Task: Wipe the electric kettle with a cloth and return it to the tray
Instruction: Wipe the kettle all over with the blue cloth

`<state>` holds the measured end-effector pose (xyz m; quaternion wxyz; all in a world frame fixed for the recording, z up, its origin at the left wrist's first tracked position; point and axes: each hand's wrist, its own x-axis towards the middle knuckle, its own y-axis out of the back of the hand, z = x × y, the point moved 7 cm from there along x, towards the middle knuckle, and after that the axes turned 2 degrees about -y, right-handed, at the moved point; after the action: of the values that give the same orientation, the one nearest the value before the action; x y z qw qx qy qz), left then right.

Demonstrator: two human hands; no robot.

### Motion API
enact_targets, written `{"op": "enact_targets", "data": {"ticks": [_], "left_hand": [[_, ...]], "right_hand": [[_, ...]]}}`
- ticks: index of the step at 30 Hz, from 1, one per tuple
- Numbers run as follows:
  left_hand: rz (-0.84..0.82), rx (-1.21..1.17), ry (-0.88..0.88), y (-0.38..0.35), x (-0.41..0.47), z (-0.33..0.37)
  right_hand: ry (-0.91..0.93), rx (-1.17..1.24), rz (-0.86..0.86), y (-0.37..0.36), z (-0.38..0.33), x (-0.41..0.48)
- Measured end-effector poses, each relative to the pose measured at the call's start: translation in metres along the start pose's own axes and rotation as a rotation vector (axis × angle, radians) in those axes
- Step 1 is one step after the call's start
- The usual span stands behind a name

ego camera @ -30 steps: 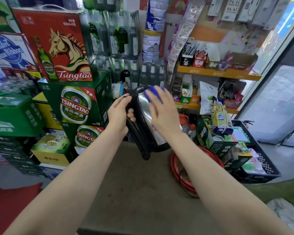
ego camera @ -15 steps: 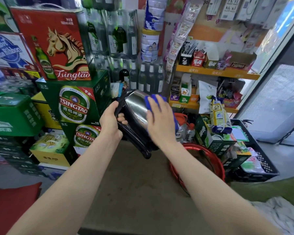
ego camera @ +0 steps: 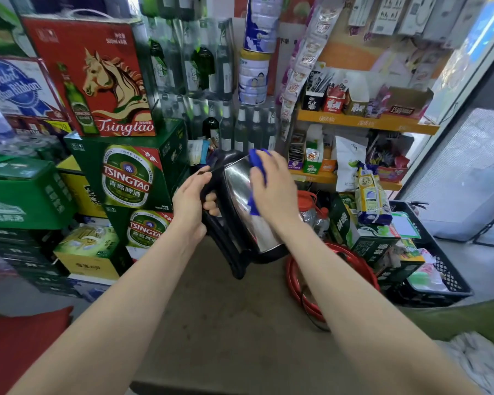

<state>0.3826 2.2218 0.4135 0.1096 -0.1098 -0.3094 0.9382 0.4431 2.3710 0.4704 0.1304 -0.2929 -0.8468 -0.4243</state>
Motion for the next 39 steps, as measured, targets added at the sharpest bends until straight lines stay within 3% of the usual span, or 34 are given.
{"op": "enact_targets", "data": {"ticks": [2,4,6,9,11,13,16,18,21,23,25,28,30,32,36,39], "left_hand": [[-0.001,-0.003,0.013,-0.002,0.0,-0.003],[-0.023,-0.024,0.037,-0.002,-0.001,-0.005],[-0.041,-0.012,0.044,0.001,-0.003,-0.005],[-0.096,0.025,0.036,0.005,-0.005,-0.005],[-0.107,0.02,0.032,0.006,-0.006,-0.004],[-0.088,0.008,0.029,0.003,-0.005,-0.004],[-0.002,-0.046,0.046,-0.001,0.002,-0.007],[0.026,-0.079,0.05,-0.002,0.005,-0.009],[0.036,-0.098,0.052,-0.002,0.004,-0.014],[0.058,-0.131,0.044,-0.001,0.002,-0.014],[0.076,-0.13,0.026,0.001,0.003,-0.011],[0.041,-0.015,-0.002,-0.002,0.004,-0.006],[0.002,0.061,-0.008,-0.008,0.004,-0.006],[-0.016,0.099,-0.025,-0.015,0.003,-0.006],[-0.012,0.132,-0.077,-0.028,0.004,-0.003],[-0.017,0.135,-0.088,-0.033,0.002,-0.003]], "right_hand": [[0.208,-0.194,0.034,-0.016,-0.021,-0.014],[0.244,-0.168,0.032,-0.015,-0.013,-0.009],[0.061,0.031,-0.028,-0.008,0.013,0.007],[-0.403,0.298,-0.244,-0.007,0.063,0.027],[-0.613,0.416,-0.28,-0.006,0.082,0.023],[-0.513,0.361,-0.151,-0.001,0.074,0.018],[-0.033,-0.077,0.002,-0.013,0.021,-0.019],[0.181,-0.328,0.043,-0.028,-0.003,-0.05],[0.227,-0.26,0.066,-0.024,0.013,-0.06],[0.075,-0.099,0.075,-0.011,0.04,-0.055],[-0.188,0.091,0.066,0.001,0.071,-0.048],[-0.597,0.251,-0.101,0.003,0.106,-0.033],[-0.694,0.348,-0.139,0.006,0.106,-0.019],[-0.565,0.367,-0.08,0.012,0.086,-0.005],[0.052,-0.014,0.086,0.005,0.018,-0.019],[0.23,-0.194,0.097,-0.008,0.01,-0.032]]}}
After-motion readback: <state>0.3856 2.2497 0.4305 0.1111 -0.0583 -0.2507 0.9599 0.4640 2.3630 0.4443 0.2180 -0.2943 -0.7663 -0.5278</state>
